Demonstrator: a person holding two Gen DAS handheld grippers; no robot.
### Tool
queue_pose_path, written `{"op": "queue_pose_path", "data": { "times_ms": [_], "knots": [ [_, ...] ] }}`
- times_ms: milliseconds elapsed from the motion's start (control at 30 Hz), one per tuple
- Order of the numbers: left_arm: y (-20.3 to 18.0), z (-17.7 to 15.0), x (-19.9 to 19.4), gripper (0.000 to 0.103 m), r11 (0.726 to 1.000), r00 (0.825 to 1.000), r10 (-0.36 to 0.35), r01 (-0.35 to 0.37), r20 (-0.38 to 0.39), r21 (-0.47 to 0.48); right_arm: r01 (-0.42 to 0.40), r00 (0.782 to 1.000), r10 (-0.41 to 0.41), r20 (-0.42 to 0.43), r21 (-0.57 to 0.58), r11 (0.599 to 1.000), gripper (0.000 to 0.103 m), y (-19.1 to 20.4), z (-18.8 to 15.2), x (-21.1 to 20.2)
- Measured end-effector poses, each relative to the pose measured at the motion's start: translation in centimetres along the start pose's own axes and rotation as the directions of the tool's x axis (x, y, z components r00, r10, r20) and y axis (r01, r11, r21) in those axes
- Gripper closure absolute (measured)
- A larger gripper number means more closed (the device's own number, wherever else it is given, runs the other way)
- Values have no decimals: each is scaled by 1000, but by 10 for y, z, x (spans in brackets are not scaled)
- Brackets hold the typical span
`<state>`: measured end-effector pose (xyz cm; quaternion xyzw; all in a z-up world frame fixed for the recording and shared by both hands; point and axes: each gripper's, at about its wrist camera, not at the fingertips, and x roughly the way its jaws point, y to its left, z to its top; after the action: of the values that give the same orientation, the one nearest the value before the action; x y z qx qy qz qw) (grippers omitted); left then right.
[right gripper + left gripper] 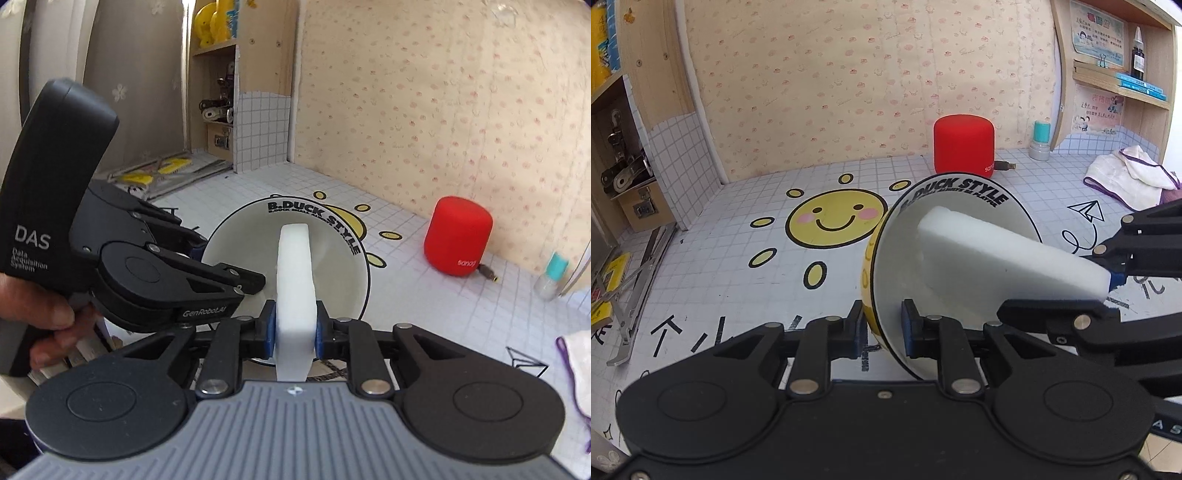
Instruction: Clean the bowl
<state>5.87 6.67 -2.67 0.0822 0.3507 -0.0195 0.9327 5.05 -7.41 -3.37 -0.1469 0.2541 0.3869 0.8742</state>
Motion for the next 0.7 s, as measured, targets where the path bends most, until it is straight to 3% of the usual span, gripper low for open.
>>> {"op": "queue_pose_path", "data": {
  "times_ms": [200,400,567,700],
  "knots": [
    [-5,-1,-1,82,998,999,45,-46,19,37,-11,1000,11,11,-12,1000,81,-1,-4,3],
    [-2,-2,-1,82,999,999,42,-42,16,27,-48,995,47,86,14,999,80,-8,-10,4],
    [-2,-2,-1,82,999,999,38,-38,16,24,-65,995,66,69,-16,998,79,-6,-13,8],
    [-1,-3,-1,82,999,999,35,-36,17,22,-10,995,14,101,-42,999,79,-1,-13,4]
  ]
}}
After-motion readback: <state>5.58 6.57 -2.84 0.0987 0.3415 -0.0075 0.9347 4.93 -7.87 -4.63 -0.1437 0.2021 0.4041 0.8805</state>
